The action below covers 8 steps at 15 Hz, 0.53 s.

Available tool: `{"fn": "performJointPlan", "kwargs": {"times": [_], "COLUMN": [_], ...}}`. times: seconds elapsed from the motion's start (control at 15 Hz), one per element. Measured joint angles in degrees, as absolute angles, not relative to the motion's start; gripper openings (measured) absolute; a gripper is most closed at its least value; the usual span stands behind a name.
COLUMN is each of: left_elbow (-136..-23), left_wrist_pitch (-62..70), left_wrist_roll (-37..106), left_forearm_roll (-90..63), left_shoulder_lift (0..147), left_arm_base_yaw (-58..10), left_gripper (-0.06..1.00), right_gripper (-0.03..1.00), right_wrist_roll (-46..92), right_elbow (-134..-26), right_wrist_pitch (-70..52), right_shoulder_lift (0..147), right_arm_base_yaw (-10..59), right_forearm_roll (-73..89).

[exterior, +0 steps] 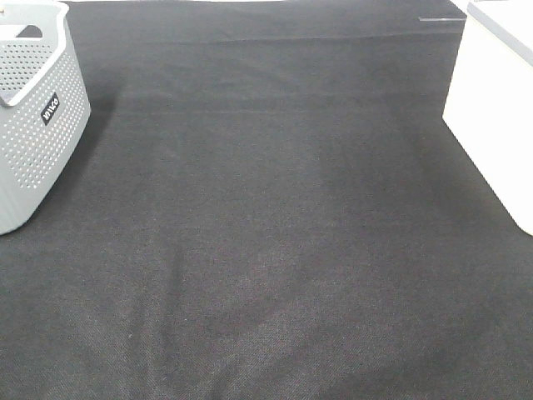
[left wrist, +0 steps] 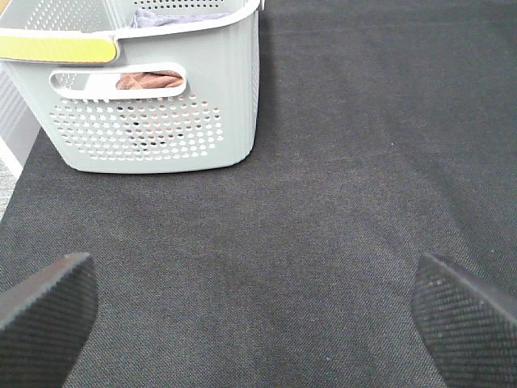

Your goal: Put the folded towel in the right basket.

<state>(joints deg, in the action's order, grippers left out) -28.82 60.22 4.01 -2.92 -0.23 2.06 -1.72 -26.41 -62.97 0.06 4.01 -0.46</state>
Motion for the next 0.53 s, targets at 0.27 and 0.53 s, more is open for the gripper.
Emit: {"fn": "performJointPlan", "kwargs": {"times": [0.27,0.53], "left_elbow": [-28.8,-28.8], "left_wrist_pitch": [60.2,60.2], "left_wrist_roll": [4.0,4.0], "left_forearm_roll": [-2.9,-2.9], "left_shoulder_lift": [-0.2,-0.2], "left_arm_base_yaw": [2.1,2.1], "left_gripper": [0.99,0.99], "right_gripper": [0.98,0.98], "right_wrist_roll": [-1.7,-1.7], "right_elbow": [-26.2,-26.2], "right_wrist_pitch": [-63.3,-63.3], "right_shoulder_lift": [-0.2,-0.2], "right_arm_base_yaw": [4.0,3.7], "right_forearm_roll": [-0.7,-0.6]}}
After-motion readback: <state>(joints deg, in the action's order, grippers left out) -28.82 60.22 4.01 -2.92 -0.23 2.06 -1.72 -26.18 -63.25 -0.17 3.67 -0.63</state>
